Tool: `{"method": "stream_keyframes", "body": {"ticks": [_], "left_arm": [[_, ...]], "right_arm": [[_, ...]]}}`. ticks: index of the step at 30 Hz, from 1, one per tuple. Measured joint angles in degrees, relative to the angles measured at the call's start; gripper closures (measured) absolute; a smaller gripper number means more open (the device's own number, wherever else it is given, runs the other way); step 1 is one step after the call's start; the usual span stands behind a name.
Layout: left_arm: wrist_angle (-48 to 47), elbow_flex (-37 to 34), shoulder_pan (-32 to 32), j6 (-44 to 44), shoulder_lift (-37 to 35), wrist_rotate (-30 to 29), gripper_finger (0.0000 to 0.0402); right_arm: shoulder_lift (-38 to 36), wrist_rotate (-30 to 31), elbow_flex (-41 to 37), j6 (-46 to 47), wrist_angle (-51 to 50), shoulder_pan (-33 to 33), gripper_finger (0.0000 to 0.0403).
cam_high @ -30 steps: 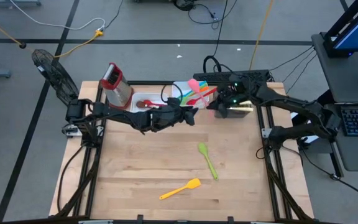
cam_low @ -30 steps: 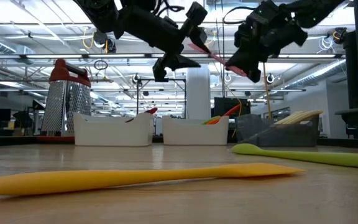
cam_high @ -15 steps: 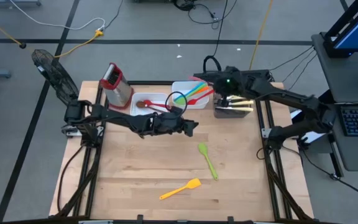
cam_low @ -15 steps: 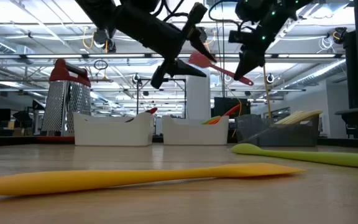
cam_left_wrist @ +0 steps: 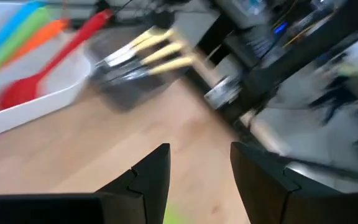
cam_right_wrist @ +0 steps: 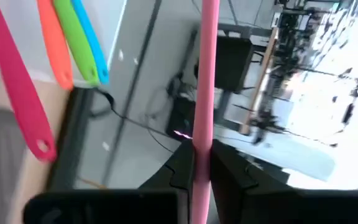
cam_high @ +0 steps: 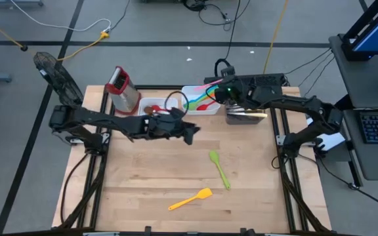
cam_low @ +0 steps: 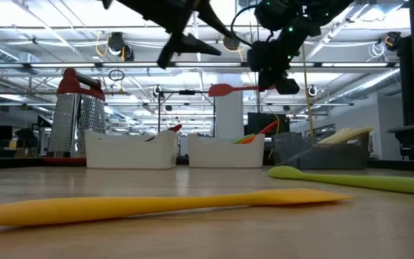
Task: Pick & Place Kitchen Items
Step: Put the pink spatula into the right white bin
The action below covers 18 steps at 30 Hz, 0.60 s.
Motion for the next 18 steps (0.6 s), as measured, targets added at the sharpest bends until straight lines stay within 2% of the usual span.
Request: {"method": "stream_keyframes", "body": {"ticks": [6,12,18], "left_arm": [[-8.52,-0.50,-0.33,1.73,-6.71,-5.92,0.0229],[-5.23,0.04,-0.33,5.40,-9.42,-7.55,0.0229],[-7.37,-0.16,-0.33,10.95,-10.88,-8.68,0.0229]], "right_arm": [[4.27,4.48,-0.06,-11.77,2.55,1.00,0.0380],[9.24,10.02,0.03,-19.07,5.18,1.33,0.0380],[12.86,13.17,-0.04,-24.63,9.39,2.65,0.0380]]}}
